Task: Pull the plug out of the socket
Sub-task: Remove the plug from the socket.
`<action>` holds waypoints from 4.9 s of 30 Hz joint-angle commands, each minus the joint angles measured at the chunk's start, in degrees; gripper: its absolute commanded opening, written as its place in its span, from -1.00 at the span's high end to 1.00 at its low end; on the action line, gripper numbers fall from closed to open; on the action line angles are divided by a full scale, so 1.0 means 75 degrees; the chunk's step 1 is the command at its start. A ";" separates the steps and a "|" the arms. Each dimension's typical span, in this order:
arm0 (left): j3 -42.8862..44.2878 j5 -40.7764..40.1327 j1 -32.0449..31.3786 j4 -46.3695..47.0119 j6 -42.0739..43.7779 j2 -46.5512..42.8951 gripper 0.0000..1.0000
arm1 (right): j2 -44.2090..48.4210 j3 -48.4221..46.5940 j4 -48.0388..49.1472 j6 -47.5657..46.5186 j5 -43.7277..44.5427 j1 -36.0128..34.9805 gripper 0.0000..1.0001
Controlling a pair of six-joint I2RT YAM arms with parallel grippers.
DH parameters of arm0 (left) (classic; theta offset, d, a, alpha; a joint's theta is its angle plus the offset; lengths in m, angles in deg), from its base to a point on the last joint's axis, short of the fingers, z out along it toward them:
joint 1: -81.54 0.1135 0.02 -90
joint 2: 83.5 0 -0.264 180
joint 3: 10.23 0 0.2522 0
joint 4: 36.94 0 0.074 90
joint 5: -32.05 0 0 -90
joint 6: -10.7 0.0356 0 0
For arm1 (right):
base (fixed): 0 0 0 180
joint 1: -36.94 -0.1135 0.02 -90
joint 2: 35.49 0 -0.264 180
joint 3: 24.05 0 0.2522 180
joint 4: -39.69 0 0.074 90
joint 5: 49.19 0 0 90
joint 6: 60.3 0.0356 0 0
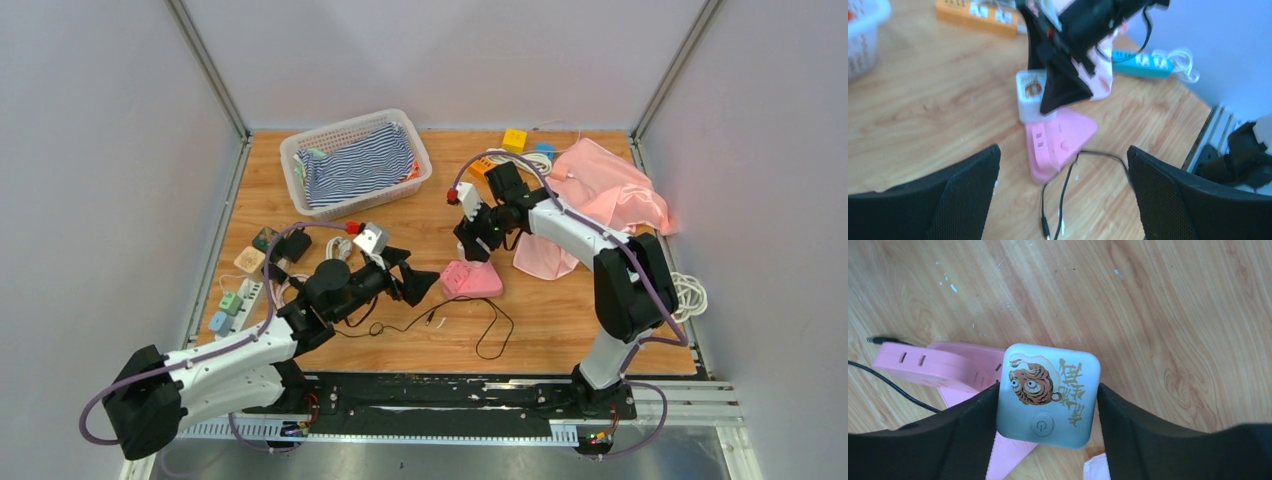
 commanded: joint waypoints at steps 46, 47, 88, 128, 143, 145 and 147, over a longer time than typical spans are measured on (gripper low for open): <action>0.0804 -0.2769 -0.1824 0.3401 -0.0558 0.5229 -0.39 | 0.0739 0.1216 -0.0401 -0.0674 -0.0778 0.0434 1.00; 0.0800 -0.2738 -0.1828 0.3487 -0.0504 0.5272 -0.38 | 0.0743 0.1234 -0.0401 -0.0691 -0.0789 0.0432 1.00; 0.1834 -0.3320 -0.2608 0.2965 0.1455 0.6093 1.00 | 0.0565 0.1203 -0.0565 -0.0854 -0.0911 0.0434 1.00; 0.2329 -0.4147 -0.2945 0.2342 0.1885 0.6512 0.92 | 0.0519 0.1179 -0.0612 -0.0869 -0.0908 0.0431 1.00; 0.2187 -0.3251 -0.2621 0.2362 0.1280 0.6361 1.00 | 0.0449 0.1143 -0.0682 -0.0907 -0.0900 0.0433 0.99; 0.1927 -0.2159 -0.2012 0.2552 0.0123 0.6252 1.00 | 0.0439 0.1144 -0.0685 -0.0913 -0.0886 0.0439 1.00; 0.1721 -0.1592 -0.1711 0.3084 -0.0103 0.6344 1.00 | 0.0425 0.1144 -0.0692 -0.0909 -0.0886 0.0432 1.00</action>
